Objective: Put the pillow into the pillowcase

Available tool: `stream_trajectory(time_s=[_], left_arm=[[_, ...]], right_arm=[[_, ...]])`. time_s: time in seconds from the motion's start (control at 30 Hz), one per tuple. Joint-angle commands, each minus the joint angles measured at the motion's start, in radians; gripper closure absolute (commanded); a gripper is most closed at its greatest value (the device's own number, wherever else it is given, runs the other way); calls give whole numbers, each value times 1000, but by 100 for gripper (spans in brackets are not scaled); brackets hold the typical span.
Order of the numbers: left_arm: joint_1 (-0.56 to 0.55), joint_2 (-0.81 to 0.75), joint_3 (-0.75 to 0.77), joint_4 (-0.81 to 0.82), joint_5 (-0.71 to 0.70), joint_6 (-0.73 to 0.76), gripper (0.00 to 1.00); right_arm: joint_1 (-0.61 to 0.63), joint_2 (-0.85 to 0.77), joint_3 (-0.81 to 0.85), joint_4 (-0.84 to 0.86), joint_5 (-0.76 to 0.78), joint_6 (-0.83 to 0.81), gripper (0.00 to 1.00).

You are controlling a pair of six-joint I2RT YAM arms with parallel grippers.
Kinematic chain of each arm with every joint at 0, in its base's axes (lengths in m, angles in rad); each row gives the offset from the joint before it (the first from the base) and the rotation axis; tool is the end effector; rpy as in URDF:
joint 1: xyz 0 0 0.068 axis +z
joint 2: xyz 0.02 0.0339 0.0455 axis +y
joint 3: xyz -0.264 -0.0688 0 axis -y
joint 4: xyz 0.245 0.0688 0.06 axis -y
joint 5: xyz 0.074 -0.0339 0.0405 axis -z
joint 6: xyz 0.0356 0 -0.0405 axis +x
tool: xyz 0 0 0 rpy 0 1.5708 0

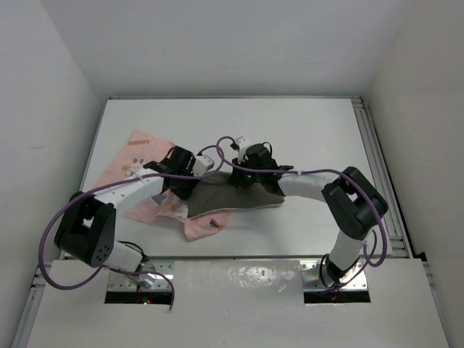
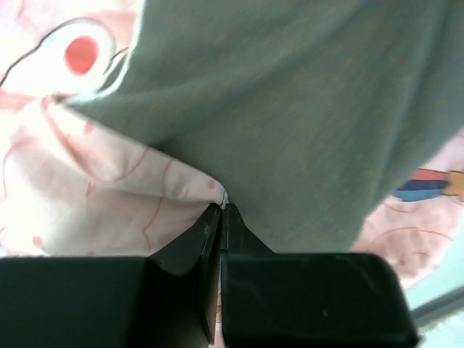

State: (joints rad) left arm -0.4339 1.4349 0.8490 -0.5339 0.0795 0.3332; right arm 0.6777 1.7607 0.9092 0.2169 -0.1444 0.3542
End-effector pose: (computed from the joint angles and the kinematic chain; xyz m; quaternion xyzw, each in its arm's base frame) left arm 0.2431 -0.1158 0.1910 0.3727 0.8998 -0.0499 0.2212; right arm 0.2806 0.2324 0.1632 -0.1755 0.8732 0.2780 0.3597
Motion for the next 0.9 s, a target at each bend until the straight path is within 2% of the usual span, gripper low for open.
stream_trajectory(time_s=[0.0,0.07,0.2,0.27,0.37,0.67,0.87], left_arm=[[-14,-7,38,31,130,10,100],[-14,-2,92,15,172,10,100],[-34,19,208,-37,256,43,100],[-39,27,261,-63,290,64,100],[-45,44,298,-78,321,72,100],[-28,45,283,-83,301,81,100],[-16,45,252,-72,281,107,100]], right_arm=[[10,-26,-30,18,-44,52,100],[-4,-50,-46,61,-52,93,100],[-81,-118,-81,241,-32,354,100],[-119,-138,-118,327,12,484,100],[-144,-170,-150,453,86,595,100],[-162,-271,-199,493,230,643,100],[-168,-307,-190,504,194,670,100]])
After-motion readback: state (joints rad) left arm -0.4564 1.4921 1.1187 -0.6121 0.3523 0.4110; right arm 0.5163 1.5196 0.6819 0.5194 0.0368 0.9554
